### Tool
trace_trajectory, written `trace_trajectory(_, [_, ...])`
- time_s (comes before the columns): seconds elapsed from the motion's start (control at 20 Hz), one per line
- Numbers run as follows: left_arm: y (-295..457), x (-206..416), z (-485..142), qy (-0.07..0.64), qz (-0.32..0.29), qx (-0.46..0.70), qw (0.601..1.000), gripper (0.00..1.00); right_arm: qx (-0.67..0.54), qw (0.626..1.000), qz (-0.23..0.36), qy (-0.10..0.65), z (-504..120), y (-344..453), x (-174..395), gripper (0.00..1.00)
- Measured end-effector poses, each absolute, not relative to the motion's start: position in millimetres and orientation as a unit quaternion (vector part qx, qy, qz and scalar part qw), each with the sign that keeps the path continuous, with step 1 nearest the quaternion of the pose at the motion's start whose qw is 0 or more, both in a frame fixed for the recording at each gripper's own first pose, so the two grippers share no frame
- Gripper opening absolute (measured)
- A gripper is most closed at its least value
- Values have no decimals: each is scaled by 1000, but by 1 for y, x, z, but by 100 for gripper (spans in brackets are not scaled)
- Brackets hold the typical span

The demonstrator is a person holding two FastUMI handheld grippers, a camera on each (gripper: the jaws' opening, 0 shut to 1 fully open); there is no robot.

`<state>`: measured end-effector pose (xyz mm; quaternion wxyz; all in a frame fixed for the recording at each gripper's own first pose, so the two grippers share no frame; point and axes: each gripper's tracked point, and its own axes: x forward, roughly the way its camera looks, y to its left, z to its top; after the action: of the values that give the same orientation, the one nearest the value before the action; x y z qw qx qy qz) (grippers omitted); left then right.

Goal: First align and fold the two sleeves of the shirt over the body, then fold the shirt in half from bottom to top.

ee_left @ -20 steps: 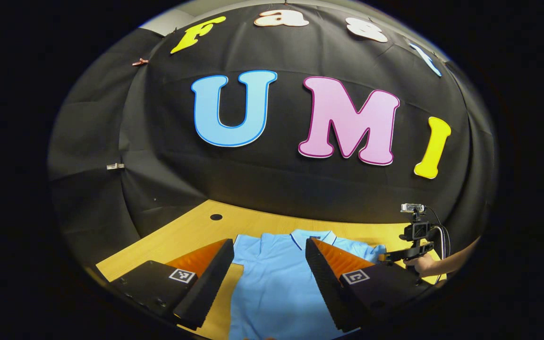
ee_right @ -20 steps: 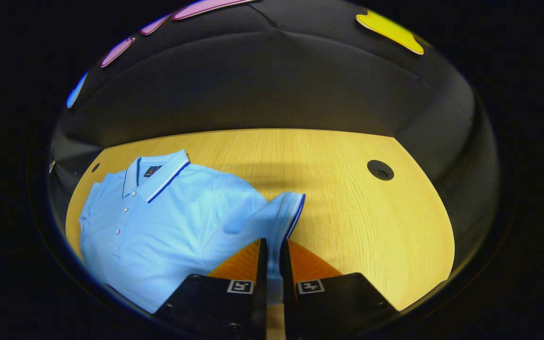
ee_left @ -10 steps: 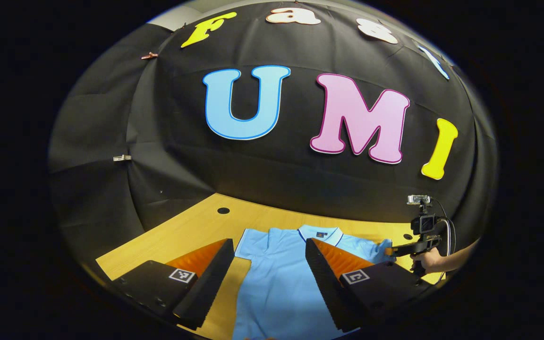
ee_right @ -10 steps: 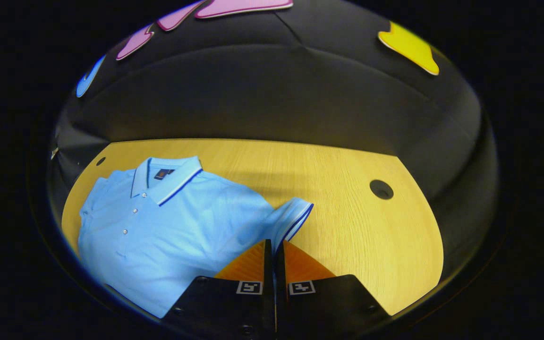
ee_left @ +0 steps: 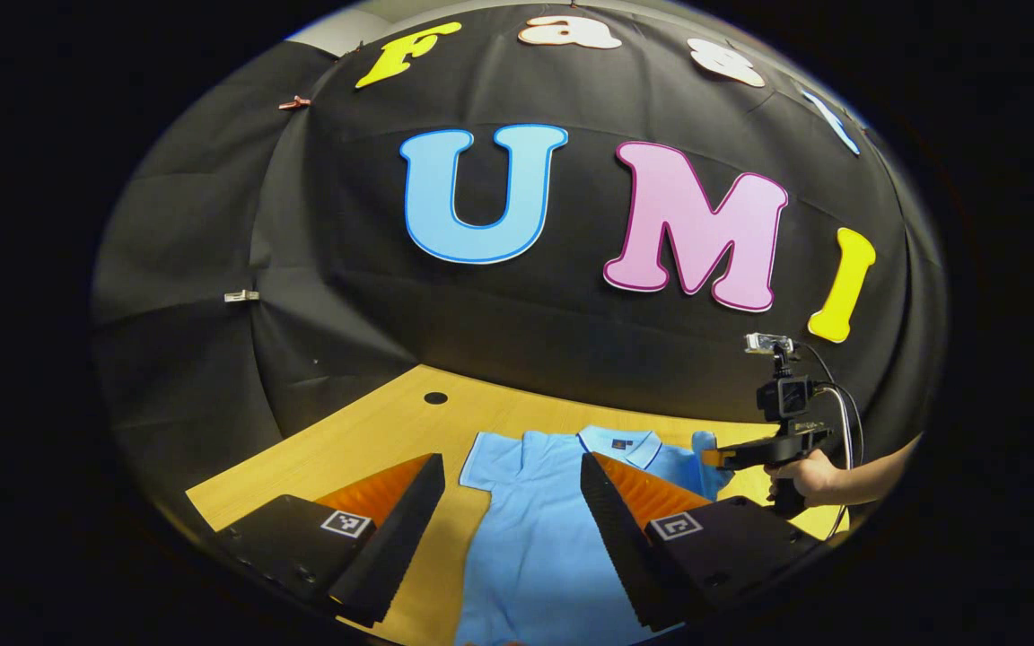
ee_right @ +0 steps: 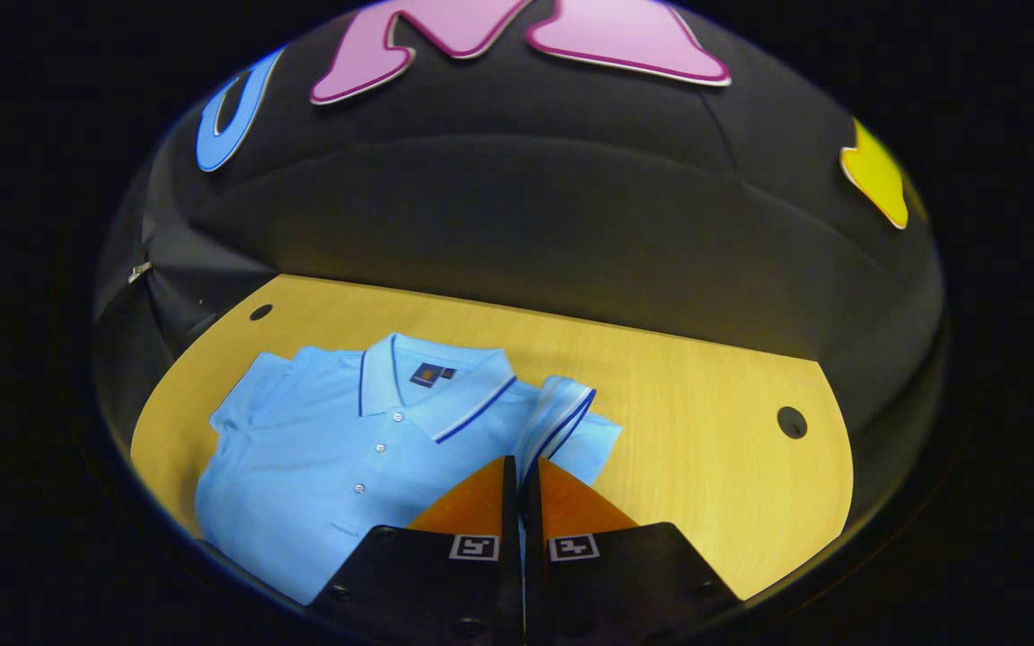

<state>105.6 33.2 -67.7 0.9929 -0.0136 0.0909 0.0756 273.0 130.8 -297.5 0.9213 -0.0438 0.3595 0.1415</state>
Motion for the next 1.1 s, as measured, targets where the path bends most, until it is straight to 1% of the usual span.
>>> trace_trajectory(0.1, [40, 102, -69, 92, 81, -16, 992, 97, -48, 913, 158, 374, -304, 154, 262, 6])
trace_trajectory(0.15, [45, 100, -70, 93, 84, -16, 992, 97, -46, 907, 171, 381, -308, 166, 256, 11])
trace_trajectory(0.2, [47, 101, -73, 95, 85, -18, 992, 97, -42, 902, 183, 389, -312, 180, 250, 10])
trace_trajectory(0.25, [50, 101, -74, 97, 85, -21, 991, 97, -36, 896, 197, 396, -315, 193, 243, 14])
trace_trajectory(0.3, [54, 102, -76, 99, 84, -25, 991, 97, -29, 891, 212, 401, -317, 208, 236, 15])
trace_trajectory(0.35, [57, 105, -77, 100, 83, -28, 991, 97, -23, 886, 225, 404, -317, 218, 230, 25])
trace_trajectory(0.4, [58, 112, -80, 104, 80, -32, 991, 97, -18, 884, 236, 403, -315, 226, 225, 31])
trace_trajectory(0.55, [64, 141, -89, 114, 65, -38, 991, 97, -21, 888, 241, 392, -309, 225, 220, 100])
trace_trajectory(0.75, [85, 199, -117, 139, 61, -43, 988, 97, 2, 902, 205, 380, -282, 186, 216, 99])
trace_trajectory(0.9, [100, 247, -150, 166, 64, -47, 983, 97, 2, 908, 186, 375, -272, 150, 214, 100])
trace_trajectory(1.1, [123, 304, -196, 198, 71, -16, 977, 96, 24, 914, 159, 373, -263, 109, 209, 100])
